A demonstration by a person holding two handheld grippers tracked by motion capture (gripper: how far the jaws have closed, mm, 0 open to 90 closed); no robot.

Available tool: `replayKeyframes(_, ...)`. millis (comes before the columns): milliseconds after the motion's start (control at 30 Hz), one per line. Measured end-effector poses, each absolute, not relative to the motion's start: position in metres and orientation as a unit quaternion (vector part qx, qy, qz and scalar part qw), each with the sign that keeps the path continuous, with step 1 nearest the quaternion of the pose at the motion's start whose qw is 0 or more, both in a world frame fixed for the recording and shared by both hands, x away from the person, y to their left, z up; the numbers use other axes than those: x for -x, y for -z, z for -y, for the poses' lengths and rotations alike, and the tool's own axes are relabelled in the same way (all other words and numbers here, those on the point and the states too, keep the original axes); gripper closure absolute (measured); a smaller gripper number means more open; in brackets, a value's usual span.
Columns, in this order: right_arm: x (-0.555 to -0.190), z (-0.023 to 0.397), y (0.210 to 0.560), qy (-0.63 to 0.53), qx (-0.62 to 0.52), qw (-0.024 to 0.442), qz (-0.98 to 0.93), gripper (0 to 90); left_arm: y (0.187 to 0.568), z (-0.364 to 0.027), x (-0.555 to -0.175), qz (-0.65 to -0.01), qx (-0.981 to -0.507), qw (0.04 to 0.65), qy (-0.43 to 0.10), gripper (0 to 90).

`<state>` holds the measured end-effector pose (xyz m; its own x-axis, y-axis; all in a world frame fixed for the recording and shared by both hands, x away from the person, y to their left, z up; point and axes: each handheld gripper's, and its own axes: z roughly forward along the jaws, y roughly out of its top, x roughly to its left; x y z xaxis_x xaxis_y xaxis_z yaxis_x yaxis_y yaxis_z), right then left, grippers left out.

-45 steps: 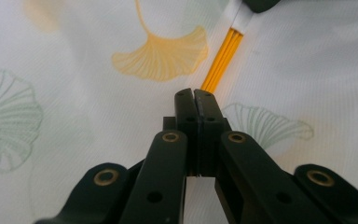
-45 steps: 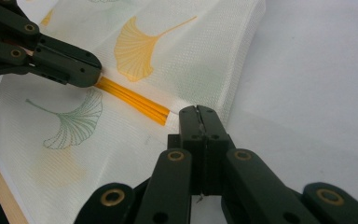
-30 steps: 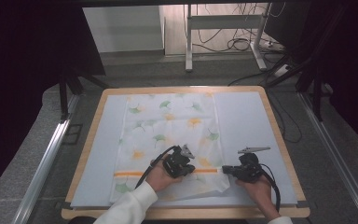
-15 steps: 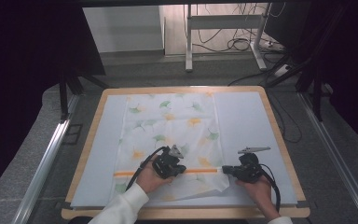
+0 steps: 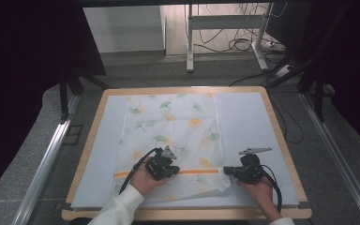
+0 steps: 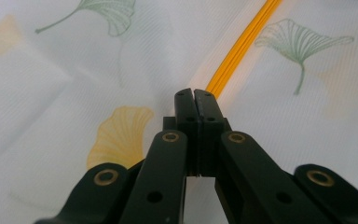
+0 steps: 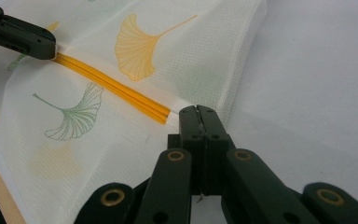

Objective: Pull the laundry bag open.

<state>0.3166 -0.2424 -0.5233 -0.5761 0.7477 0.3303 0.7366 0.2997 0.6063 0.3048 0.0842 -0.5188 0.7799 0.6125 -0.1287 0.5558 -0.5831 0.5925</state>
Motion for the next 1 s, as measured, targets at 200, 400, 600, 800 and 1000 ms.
replayKeyframes(200, -0.316, 0.242, 0.523, -0.371, -0.459, 0.009, -0.807, 89.7, 0.52, -0.092, -0.304, -0.34, -0.882, 0.326, -0.035, 90.0)
replayKeyframes(400, -0.316, 0.242, 0.523, -0.371, -0.459, 0.009, -0.807, 89.7, 0.52, -0.095, -0.303, -0.341, -0.882, 0.324, -0.035, 90.0)
replayKeyframes(600, -0.317, 0.242, 0.523, -0.371, -0.458, 0.008, -0.808, 89.7, 0.52, -0.098, -0.302, -0.343, -0.882, 0.321, -0.034, 90.0)
replayKeyframes(800, -0.317, 0.242, 0.523, -0.372, -0.457, 0.008, -0.808, 89.7, 0.52, -0.099, -0.302, -0.344, -0.882, 0.321, -0.034, 90.0)
replayKeyframes(1000, -0.317, 0.243, 0.523, -0.371, -0.456, 0.007, -0.809, 89.7, 0.52, -0.101, -0.302, -0.344, -0.882, 0.32, -0.032, 90.0)
